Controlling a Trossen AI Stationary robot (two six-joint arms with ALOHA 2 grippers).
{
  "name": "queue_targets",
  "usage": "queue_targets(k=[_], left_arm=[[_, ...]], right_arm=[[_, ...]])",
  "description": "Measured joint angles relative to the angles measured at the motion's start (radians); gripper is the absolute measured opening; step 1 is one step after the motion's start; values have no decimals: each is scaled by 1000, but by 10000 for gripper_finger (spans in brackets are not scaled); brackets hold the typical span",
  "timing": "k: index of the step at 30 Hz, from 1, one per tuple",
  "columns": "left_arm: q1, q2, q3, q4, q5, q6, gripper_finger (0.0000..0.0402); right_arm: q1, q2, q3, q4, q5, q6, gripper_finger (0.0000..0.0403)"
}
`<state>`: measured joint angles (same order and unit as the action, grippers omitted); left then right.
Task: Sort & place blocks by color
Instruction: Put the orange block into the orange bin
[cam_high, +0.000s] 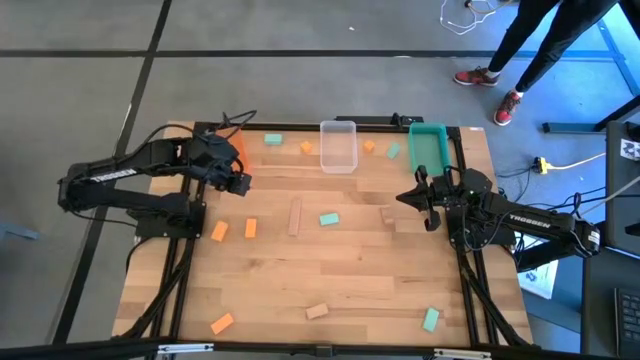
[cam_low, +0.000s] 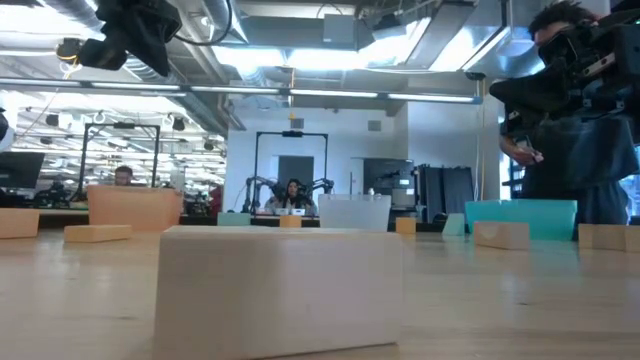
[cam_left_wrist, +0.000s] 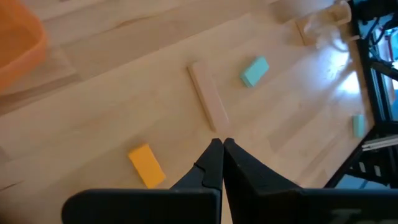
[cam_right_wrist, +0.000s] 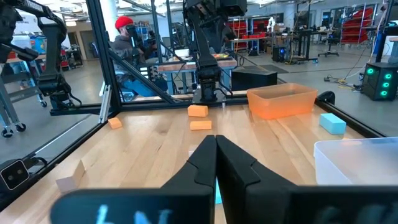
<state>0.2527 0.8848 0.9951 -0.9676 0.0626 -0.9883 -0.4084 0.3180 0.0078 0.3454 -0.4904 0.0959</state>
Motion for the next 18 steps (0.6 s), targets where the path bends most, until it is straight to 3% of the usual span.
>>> queue_targets(k=[18], left_arm=[[-17,0,-3,4,-245,-162,0]], right_arm=[[0,0,0,0,0,0,8]])
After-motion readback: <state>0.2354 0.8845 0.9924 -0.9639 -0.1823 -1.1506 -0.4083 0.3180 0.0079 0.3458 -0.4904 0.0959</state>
